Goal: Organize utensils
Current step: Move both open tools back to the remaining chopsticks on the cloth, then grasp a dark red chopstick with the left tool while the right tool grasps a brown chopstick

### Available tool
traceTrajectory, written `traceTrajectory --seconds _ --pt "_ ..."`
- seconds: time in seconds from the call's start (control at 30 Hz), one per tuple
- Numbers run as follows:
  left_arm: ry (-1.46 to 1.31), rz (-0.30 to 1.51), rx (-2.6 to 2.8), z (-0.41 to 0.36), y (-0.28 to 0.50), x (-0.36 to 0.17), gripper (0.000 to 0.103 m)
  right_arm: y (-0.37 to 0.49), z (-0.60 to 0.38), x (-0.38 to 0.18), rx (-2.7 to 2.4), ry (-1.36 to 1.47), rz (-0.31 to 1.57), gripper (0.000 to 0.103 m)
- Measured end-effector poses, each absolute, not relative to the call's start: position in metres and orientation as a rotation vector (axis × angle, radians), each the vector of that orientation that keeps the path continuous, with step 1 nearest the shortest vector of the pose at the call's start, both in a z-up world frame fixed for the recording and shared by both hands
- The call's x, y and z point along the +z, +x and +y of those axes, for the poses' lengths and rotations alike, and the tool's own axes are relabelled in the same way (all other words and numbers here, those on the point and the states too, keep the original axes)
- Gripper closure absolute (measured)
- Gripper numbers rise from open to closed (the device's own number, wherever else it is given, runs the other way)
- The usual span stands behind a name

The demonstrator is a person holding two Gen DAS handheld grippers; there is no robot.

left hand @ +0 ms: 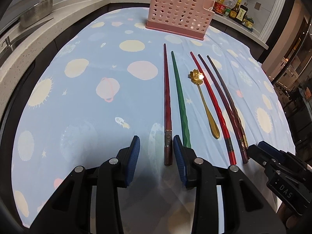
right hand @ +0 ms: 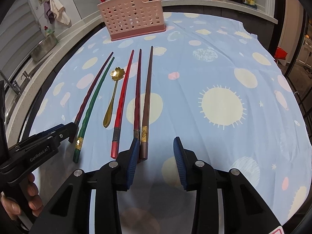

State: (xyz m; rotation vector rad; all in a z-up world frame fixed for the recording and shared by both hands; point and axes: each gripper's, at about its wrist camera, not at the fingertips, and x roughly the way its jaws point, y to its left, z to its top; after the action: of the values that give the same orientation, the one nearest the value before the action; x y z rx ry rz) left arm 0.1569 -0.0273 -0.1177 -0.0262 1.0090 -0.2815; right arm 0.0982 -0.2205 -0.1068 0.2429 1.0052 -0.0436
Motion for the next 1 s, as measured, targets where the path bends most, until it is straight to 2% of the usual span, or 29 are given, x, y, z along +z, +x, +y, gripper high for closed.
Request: traceTrajectory --seconds 0.23,0.47,0.6,0.77,0.93,1.0 --pt "-0.013 1.000 -0.281 -0.031 0.159 -0.119 0.070 0.102 -0.219 -0.108 -0.044 0.237 1.003 0.069" --pt "-0.023 0.997 -0.277 -0.027 0.159 -0.120 0.078 0.104 -0.222 -0.109 -0.054 0.228 0.997 0.069" --pt "-0.028 0.998 -0.279 -0.026 0.161 -0.120 0.079 0.104 -0.224 -0.112 -0.063 0.222 1.005 0.074" --pt "-0.019 0.993 -0.275 -0.027 0.160 -0.120 0.079 0.104 -0.219 -0.113 -0.070 0.186 1.000 0.075" --pt "-0.036 0.995 -0.282 -0.025 0.160 -0.120 0.086 0.104 -0.214 -0.113 -0.051 0.173 1.000 0.094" --pt "-0.049 1.000 -0.293 -0.025 0.161 -0.121 0.092 0.104 -0.213 -0.113 -0.049 0.169 0.999 0.095"
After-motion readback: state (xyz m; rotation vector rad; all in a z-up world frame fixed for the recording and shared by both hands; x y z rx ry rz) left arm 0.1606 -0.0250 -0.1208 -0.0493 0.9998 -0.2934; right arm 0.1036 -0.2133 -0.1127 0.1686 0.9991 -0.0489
